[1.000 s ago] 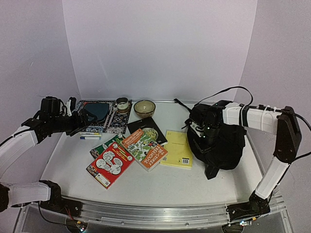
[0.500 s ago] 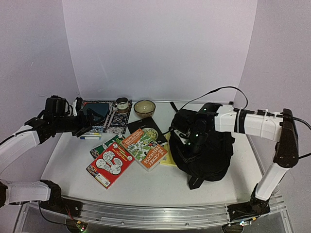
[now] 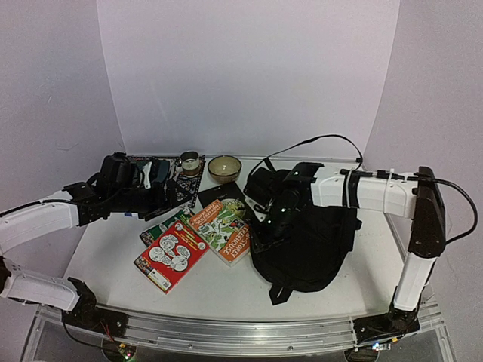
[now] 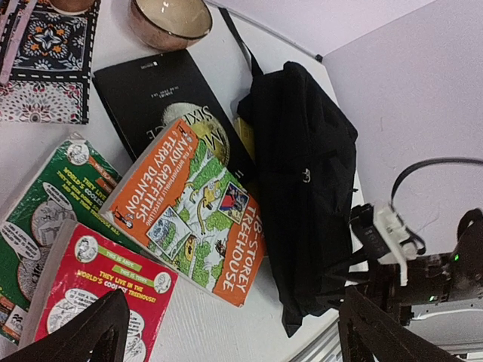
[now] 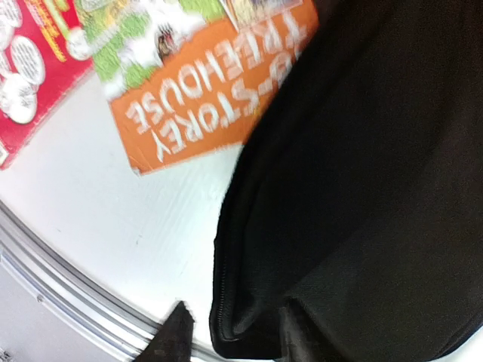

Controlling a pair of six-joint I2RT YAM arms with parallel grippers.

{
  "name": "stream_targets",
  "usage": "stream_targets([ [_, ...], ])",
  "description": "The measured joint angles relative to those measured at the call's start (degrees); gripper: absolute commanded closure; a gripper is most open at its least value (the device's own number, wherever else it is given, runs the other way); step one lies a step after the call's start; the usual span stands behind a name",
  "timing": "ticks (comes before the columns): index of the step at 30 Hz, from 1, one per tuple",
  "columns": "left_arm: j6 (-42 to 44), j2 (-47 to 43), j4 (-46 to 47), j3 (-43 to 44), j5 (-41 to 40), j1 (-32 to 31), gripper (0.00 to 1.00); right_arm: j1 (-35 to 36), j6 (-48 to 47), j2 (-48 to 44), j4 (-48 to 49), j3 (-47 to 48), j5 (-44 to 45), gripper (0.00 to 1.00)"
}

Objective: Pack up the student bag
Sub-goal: Put down the student bag at the corner of the board, then pick up the student bag from the corner of the board.

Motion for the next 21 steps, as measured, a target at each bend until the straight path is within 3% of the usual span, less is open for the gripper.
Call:
stream_targets([
  [7,-2.1,4.9,1.8,2.9,-6.1,-7.9,0.03,-12.3,-4.9,-11.1,0.5,-6.2,0.5,0.19],
  [15,-3.0,18.2,4.6,11.4,-10.5,-17.6,0.05,-30.3,-10.2,-19.0,0.8,-18.4,4.4,0.13],
  [21,-3.0,30.2,6.0,19.7,-11.0,-21.7,0.13,-42.4,-12.1,-20.7,4.8,-25.5,0.3,0.12],
])
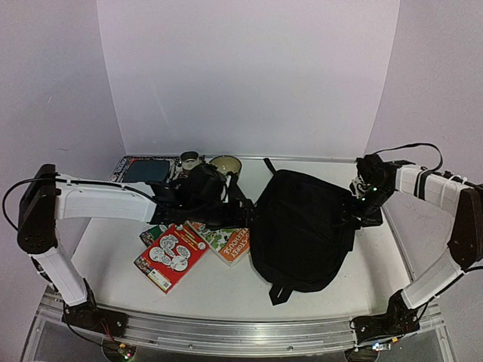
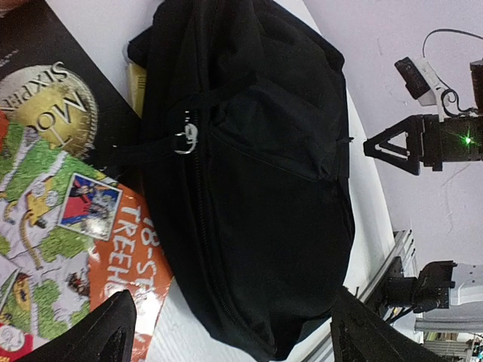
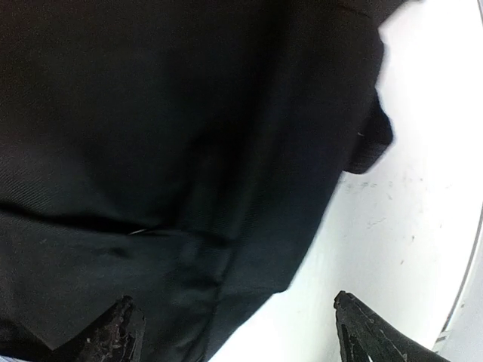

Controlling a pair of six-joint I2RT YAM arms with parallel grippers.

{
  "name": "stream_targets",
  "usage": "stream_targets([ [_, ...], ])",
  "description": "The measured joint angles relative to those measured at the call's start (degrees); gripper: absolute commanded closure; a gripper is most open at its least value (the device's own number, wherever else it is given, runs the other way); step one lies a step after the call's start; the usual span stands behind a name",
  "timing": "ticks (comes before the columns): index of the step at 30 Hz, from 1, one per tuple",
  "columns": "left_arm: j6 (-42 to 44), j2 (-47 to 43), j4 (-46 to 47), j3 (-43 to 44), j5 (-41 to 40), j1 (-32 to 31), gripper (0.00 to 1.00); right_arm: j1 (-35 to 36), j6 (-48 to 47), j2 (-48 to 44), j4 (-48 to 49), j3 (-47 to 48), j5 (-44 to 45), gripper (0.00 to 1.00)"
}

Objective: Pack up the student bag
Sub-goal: Pick up the student bag from the corner of the board.

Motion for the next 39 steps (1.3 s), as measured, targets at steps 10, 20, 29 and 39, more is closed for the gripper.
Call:
stream_targets([
  [10,0.8,14.6,0.5,10.3,2.2,-1.0,0.31,-10.7,3.1,0.0,9.6,-11.5,-8.8,0.14],
  [20,2.2,19.6,0.2,13.2,4.6,-0.9,0.77,-10.7,4.4,4.7,17.9,-16.1,-14.9,0.58],
  [29,4.1,18.6,-1.1,13.3,4.4,-0.9,1.0,-11.0,4.3,2.5,19.2,-16.4,-21.3,1.0],
  [39,6.6,7.6,-7.1,13.2,-0.3,-0.9,1.0,-10.9,4.7,-11.6,12.9,-12.6,-28.7,1.0],
])
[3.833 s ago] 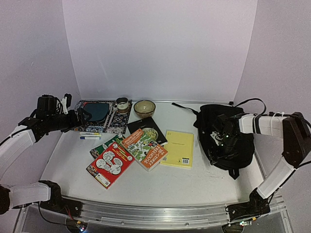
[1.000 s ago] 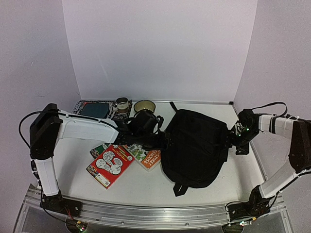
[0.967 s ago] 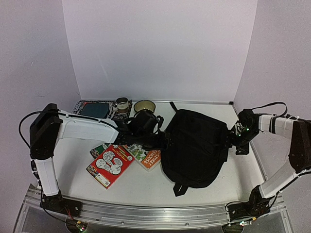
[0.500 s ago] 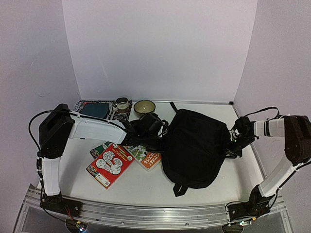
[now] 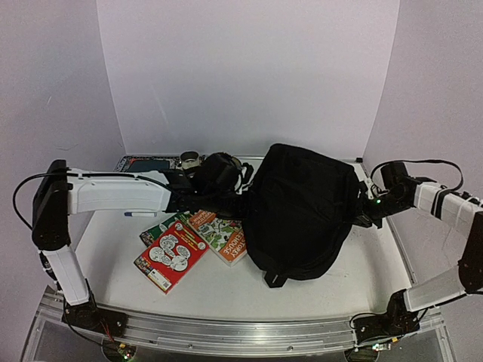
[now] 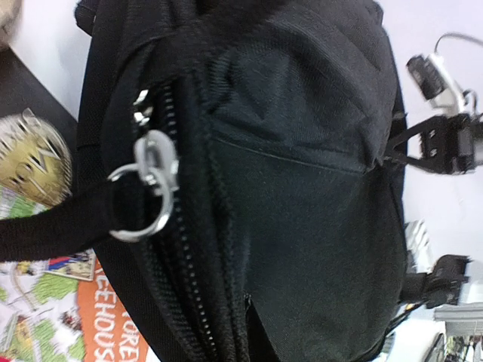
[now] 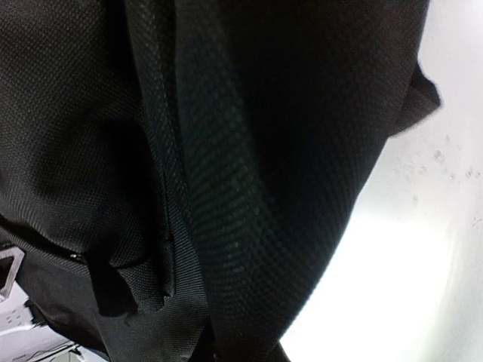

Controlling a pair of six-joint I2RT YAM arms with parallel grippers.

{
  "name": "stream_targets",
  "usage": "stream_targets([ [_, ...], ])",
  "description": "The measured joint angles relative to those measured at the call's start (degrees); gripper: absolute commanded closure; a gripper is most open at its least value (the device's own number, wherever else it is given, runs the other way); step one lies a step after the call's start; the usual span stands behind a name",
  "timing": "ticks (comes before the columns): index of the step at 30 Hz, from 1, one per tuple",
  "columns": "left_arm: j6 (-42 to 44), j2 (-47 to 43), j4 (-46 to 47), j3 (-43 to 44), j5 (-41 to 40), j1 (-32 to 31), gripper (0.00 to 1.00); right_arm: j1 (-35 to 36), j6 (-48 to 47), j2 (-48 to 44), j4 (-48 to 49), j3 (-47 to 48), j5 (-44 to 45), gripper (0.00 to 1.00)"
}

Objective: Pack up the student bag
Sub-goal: Pick up the student bag from the corner of the board, then hold the lower front pocket of the student bag.

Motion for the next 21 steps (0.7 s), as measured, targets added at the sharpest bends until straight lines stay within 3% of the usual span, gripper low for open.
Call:
stream_targets([
  [9,0.2,-13.1,-4.2,-7.2,-5.4,-0.4,1.0,6.8,5.6,-8.0,0.3,-0.5,-3.7,1.0],
  [16,-1.1,-14.0,-7.8,-15.1,-7.2,0.4,1.0,18.3,14.0,-9.6,5.5,-8.0,0.2,1.0],
  [21,-1.9,-14.0,-8.2,-17.3,-7.8,0.9,0.92,22.9,20.2,-9.7,11.5,-12.5,2.8,1.0],
])
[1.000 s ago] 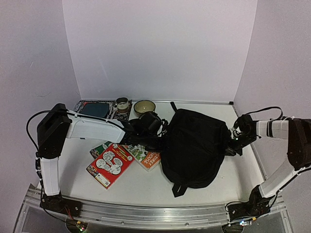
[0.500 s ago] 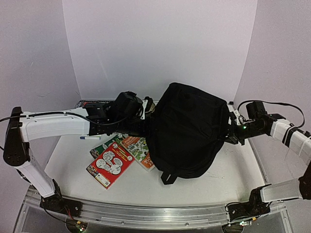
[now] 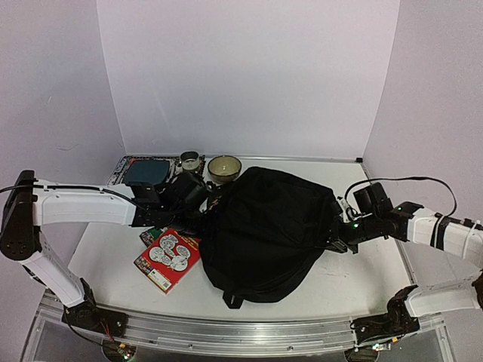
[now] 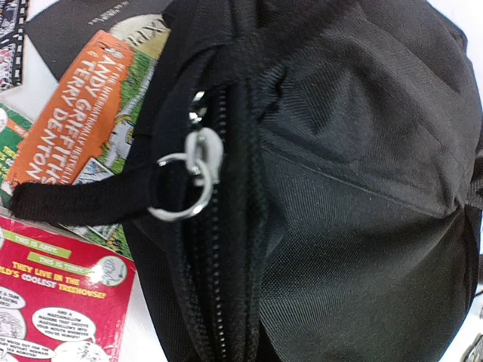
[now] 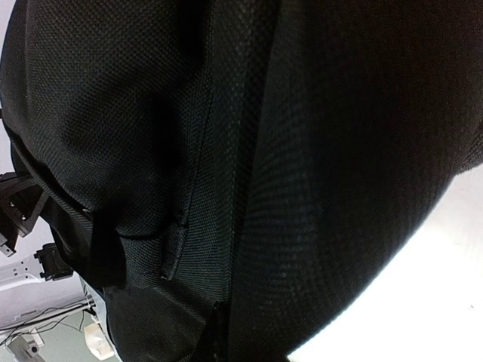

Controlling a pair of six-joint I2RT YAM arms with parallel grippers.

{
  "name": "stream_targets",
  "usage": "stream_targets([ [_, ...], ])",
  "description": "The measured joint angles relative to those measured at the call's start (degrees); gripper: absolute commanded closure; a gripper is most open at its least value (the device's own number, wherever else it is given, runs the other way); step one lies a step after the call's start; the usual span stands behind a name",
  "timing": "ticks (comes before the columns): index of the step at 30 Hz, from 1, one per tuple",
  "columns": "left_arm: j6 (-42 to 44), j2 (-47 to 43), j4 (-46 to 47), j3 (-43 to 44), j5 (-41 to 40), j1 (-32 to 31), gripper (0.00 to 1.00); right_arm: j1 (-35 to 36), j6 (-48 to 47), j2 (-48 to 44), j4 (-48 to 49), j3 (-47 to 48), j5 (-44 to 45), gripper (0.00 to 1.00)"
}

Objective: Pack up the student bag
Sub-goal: Hold the lower front pocket of the student bag.

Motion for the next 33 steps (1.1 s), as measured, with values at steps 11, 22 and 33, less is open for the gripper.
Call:
stream_targets([
  [11,0.2,2.0,-1.1,0.1,-6.7,2.9,0.36,3.4,2.7,3.7,4.7,-0.3,4.7,1.0],
  [22,6.9,-2.6,-7.1,10.3,-9.1,2.6,0.22,4.5,2.7,3.7,4.3,3.6,5.1,1.0],
  [33,11.1,7.8,-6.9,25.9,-3.4,-1.4,0.22,5.6,2.7,4.1,2.6,9.0,5.1,1.0],
])
